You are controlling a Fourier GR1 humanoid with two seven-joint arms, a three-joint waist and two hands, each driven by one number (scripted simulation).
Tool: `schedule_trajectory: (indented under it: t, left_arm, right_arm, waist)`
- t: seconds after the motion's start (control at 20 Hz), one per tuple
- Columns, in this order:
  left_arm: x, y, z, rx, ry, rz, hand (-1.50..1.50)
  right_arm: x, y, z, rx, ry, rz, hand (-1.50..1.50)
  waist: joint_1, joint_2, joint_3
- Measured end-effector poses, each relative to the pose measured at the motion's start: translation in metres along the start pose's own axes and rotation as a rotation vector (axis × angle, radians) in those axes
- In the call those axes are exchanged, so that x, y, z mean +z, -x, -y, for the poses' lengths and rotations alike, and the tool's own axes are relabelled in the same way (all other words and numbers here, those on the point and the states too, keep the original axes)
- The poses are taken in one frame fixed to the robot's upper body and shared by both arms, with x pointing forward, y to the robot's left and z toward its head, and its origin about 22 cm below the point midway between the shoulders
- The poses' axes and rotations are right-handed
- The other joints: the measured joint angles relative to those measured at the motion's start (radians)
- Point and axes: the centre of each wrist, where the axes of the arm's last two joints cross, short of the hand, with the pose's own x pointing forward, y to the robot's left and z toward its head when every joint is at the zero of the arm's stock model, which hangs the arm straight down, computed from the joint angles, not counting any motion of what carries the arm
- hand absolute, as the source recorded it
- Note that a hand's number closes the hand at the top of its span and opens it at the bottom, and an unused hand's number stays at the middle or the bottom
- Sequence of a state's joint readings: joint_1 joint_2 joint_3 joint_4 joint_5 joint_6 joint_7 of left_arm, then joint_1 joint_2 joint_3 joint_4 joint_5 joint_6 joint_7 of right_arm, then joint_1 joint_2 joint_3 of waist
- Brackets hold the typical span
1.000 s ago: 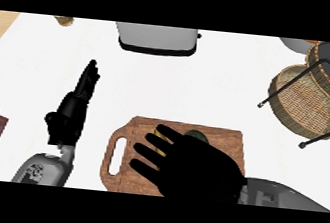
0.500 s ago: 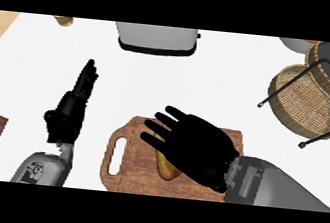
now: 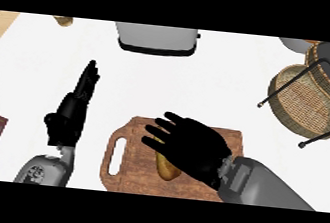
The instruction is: Pick the pear from the cutting board and place it in the tiered basket
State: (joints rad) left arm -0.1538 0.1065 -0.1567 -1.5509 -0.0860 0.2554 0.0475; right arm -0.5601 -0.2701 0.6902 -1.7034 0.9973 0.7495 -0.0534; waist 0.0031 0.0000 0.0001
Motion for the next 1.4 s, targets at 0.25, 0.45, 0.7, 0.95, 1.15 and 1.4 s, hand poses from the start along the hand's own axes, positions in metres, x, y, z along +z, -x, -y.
schedule_trajectory:
  t: [0.25, 0.45, 0.7, 0.95, 1.15, 1.4]
  left_arm:
    - [0.004, 0.004, -0.003, -0.002, 0.005, -0.003, 0.00]
    - [-0.003, 0.000, -0.005, -0.009, 0.004, 0.001, 0.00]
    - [0.002, 0.005, -0.001, -0.002, 0.002, 0.003, 0.00]
    - [-0.006, 0.001, 0.000, -0.001, 0.005, 0.002, 0.00]
    - [-0.007, 0.001, 0.003, -0.003, -0.002, 0.003, 0.00]
    - [-0.001, 0.003, -0.004, -0.004, 0.003, 0.001, 0.00]
  right_arm:
    - [-0.005, 0.002, 0.000, -0.007, -0.011, 0.017, -1.50]
    - [-0.014, 0.000, 0.003, -0.012, -0.027, 0.028, -1.50]
    - [-0.023, -0.005, -0.009, -0.014, -0.054, 0.021, -1.50]
    - [-0.036, -0.003, -0.019, -0.018, -0.063, 0.016, -1.50]
    - [-0.045, -0.006, -0.023, -0.015, -0.071, 0.006, -1.50]
    - [-0.050, -0.006, -0.031, -0.028, -0.073, 0.002, -1.50]
  waist:
    - [0.000, 0.000, 0.000]
    - [0.000, 0.000, 0.000]
    - [0.000, 0.000, 0.000]
    - [0.000, 0.000, 0.000]
    - [0.000, 0.000, 0.000]
    - [0.000, 0.000, 0.000]
